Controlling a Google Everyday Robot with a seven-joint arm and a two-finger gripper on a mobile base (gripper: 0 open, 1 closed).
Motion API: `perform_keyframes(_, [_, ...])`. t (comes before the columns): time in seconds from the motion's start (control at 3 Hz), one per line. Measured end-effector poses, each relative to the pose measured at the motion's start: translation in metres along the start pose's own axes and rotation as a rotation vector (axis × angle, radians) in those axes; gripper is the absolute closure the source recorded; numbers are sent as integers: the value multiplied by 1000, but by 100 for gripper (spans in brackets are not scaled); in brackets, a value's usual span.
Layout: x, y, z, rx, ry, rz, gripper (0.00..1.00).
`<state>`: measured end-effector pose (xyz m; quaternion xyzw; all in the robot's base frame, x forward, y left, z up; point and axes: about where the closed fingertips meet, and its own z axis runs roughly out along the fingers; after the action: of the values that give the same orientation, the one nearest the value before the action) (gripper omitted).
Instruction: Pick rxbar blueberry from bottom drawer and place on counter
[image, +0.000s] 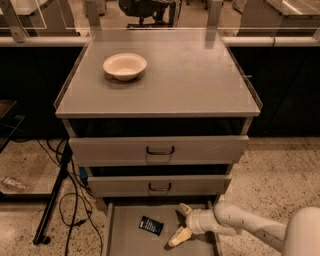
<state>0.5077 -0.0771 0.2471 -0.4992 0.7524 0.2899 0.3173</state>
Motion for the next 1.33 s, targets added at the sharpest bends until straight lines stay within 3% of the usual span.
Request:
perform_keyframes(0.67, [0, 3, 25, -6, -44, -22, 0])
perform_keyframes(1.33, [9, 3, 86, 10, -13, 14, 0])
